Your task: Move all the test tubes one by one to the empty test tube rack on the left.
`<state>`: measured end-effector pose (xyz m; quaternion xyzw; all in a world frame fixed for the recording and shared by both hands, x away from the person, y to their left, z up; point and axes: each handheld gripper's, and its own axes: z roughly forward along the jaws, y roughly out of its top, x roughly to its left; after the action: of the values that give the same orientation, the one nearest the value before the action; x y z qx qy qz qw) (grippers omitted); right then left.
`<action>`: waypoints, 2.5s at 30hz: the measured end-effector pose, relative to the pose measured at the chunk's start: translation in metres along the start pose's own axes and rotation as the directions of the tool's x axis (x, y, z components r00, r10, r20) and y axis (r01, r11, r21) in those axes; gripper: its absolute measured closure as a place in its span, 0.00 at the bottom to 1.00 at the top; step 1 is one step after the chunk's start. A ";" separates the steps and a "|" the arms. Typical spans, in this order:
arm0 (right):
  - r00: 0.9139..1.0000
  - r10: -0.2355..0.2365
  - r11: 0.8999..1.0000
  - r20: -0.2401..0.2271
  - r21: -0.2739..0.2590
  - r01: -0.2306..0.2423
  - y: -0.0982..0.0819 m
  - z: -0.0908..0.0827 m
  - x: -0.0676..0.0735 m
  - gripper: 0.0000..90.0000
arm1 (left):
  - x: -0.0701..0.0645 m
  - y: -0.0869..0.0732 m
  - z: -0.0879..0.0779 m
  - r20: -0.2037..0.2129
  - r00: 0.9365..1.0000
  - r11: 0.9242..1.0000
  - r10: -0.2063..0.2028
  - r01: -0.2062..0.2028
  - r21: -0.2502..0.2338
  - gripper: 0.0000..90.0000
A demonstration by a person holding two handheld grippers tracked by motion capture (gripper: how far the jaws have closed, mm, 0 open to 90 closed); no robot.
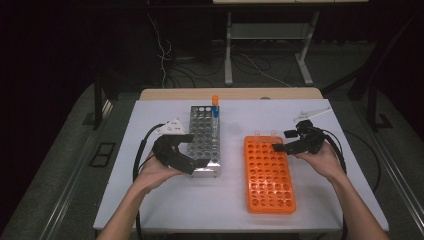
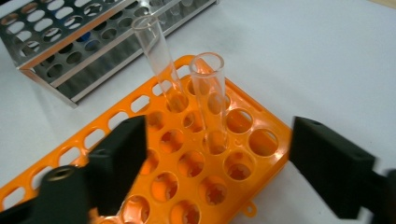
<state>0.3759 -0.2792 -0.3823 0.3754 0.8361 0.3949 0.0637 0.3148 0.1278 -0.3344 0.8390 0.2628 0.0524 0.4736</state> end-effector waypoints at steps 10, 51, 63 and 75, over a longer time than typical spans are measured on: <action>0.999 -0.037 0.999 0.013 0.014 0.037 0.000 0.019 -0.001 0.52 | -0.006 -0.011 -0.003 0.012 1.000 1.000 0.002 -0.002 0.000 0.00; 0.975 -0.221 0.975 -0.037 -0.030 0.220 0.053 -0.036 0.069 0.83 | -0.011 0.023 0.003 0.042 0.997 0.998 0.058 -0.060 0.033 0.03; 0.941 -0.311 0.950 -0.134 -0.004 0.313 0.069 -0.022 0.109 0.83 | -0.015 0.054 0.009 0.097 0.989 0.992 0.108 -0.113 0.050 0.12; 0.919 -0.346 0.935 -0.191 0.005 0.353 0.077 -0.001 0.130 0.83 | -0.022 0.089 0.020 0.179 0.969 0.978 0.173 -0.191 0.088 0.28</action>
<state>0.3277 -0.1606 -0.3021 0.1826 0.8996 0.3939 0.0471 0.3372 0.0653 -0.2687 0.8844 0.1457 0.0100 0.4432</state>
